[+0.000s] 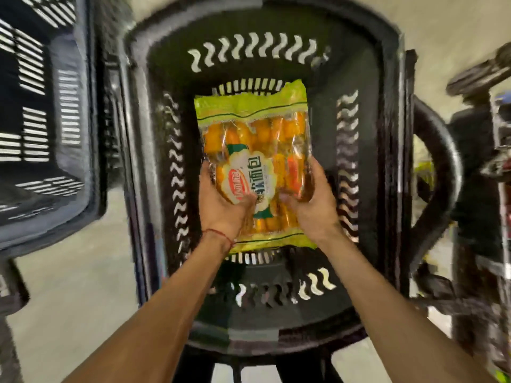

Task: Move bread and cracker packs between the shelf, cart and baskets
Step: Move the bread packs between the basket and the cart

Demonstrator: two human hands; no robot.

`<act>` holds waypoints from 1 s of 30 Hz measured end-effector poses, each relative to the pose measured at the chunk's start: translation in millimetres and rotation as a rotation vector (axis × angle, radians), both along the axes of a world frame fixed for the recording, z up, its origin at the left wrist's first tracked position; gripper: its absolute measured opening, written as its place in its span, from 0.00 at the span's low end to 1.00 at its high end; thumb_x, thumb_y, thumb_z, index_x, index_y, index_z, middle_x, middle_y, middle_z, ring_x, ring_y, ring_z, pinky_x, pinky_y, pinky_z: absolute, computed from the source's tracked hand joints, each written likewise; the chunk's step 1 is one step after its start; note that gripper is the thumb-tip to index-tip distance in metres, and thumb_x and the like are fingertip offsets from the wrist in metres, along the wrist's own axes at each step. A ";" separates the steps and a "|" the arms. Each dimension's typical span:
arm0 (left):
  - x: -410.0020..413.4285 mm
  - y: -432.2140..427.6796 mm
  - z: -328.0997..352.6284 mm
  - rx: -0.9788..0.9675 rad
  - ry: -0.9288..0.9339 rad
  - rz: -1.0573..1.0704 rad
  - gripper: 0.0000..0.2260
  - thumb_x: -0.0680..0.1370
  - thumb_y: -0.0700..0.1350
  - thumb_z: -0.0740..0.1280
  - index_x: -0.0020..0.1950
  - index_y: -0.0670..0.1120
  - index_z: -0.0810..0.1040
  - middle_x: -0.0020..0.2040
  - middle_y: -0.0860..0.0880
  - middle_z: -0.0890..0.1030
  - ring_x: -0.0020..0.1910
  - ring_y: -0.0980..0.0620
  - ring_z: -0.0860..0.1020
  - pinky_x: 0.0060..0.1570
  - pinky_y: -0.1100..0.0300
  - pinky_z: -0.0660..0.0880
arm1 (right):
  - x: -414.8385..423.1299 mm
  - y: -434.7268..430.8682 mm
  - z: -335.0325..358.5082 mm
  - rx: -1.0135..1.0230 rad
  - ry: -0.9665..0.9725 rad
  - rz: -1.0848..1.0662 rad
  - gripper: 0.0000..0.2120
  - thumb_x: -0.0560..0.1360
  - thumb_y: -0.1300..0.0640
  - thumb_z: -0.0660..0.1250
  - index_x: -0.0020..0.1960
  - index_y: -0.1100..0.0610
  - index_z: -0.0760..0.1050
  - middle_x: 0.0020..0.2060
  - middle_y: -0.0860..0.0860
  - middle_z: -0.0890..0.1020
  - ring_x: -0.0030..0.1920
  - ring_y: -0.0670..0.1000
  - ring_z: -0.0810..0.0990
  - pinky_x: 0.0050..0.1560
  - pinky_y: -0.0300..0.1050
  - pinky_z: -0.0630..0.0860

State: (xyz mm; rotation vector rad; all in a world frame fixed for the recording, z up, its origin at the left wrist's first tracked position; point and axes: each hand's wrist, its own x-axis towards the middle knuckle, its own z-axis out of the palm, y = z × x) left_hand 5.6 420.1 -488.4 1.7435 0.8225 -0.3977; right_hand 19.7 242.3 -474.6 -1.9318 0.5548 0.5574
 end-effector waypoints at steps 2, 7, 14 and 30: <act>-1.0 -2.8 -33.6 0.050 0.026 -0.002 0.49 0.67 0.39 0.82 0.81 0.49 0.58 0.74 0.50 0.71 0.72 0.53 0.72 0.75 0.50 0.68 | -0.2 -1.0 -30.7 -0.004 0.016 -0.001 0.43 0.73 0.65 0.78 0.82 0.50 0.61 0.70 0.44 0.74 0.71 0.43 0.73 0.70 0.38 0.69; -7.2 -10.6 -85.8 0.113 0.051 -0.017 0.44 0.70 0.34 0.78 0.81 0.53 0.60 0.74 0.51 0.72 0.73 0.52 0.71 0.73 0.44 0.69 | -13.5 3.4 -87.6 -0.089 -0.003 -0.031 0.43 0.74 0.63 0.76 0.82 0.48 0.59 0.77 0.49 0.69 0.77 0.50 0.68 0.79 0.58 0.64; -13.9 -2.8 -57.3 0.145 0.130 -0.168 0.42 0.72 0.36 0.77 0.81 0.51 0.60 0.73 0.52 0.68 0.73 0.53 0.68 0.75 0.50 0.66 | -19.1 3.1 -64.6 -0.140 0.139 0.067 0.43 0.78 0.65 0.72 0.84 0.47 0.54 0.79 0.48 0.60 0.80 0.50 0.61 0.77 0.42 0.58; -48.0 6.2 314.0 0.643 -0.138 -1.011 0.32 0.80 0.51 0.66 0.81 0.43 0.59 0.77 0.40 0.66 0.72 0.39 0.68 0.73 0.46 0.67 | -67.1 2.8 317.5 -0.635 -0.295 0.514 0.32 0.73 0.51 0.70 0.76 0.56 0.71 0.72 0.55 0.73 0.72 0.59 0.71 0.70 0.60 0.71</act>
